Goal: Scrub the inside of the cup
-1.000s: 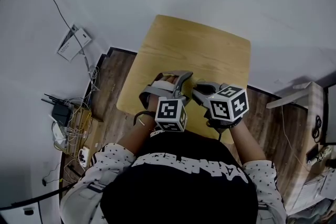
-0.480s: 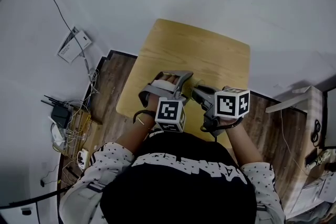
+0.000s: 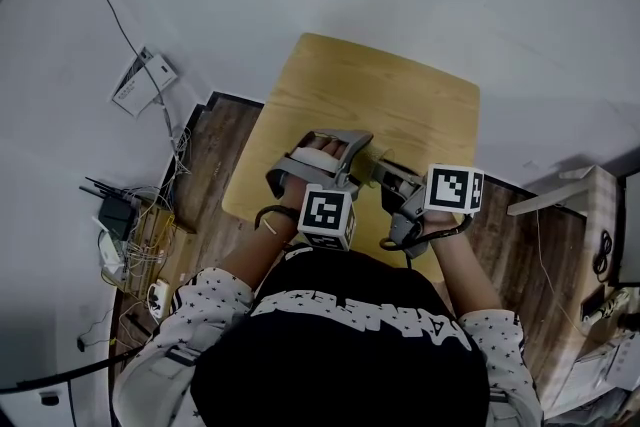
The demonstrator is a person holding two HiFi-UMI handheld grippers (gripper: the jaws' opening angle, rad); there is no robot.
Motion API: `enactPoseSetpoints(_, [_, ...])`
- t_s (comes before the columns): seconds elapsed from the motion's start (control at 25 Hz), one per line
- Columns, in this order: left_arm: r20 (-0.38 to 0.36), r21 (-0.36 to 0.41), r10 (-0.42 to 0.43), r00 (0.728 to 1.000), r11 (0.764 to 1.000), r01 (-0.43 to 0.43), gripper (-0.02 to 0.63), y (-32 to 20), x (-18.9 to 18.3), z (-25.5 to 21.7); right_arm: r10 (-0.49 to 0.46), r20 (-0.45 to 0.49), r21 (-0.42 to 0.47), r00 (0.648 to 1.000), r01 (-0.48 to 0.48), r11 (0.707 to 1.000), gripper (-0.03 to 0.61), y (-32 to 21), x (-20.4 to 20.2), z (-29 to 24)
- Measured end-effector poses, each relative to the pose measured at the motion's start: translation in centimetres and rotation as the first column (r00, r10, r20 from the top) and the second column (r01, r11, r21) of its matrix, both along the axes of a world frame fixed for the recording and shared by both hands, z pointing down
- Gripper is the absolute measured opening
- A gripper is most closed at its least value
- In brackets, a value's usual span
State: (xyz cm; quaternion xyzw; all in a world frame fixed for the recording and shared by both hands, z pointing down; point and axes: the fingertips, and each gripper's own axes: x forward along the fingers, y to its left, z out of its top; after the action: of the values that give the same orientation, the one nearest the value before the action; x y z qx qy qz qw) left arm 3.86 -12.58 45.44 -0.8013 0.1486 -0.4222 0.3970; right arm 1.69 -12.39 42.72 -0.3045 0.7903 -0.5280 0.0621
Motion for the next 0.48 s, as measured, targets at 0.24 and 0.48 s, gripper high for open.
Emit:
enactPoseSetpoints(0.24, [0.036, 0.065, 0.039, 0.999, 0.997, -0.041, 0.367, -0.3, 0.4, -0.7, 0.077, 0.115, -0.101, 0.99, -0.065, 0.993, 0.049, -0.3, 1.4, 0.0])
enactPoseSetpoints(0.48, [0.048, 0.094, 0.064, 0.997, 0.993, -0.069, 0.367, -0.3, 0.9, -1.0, 0.115, 0.244, -0.159, 0.963, -0.078, 0.984, 0.049, -0.5, 2.3, 0.0])
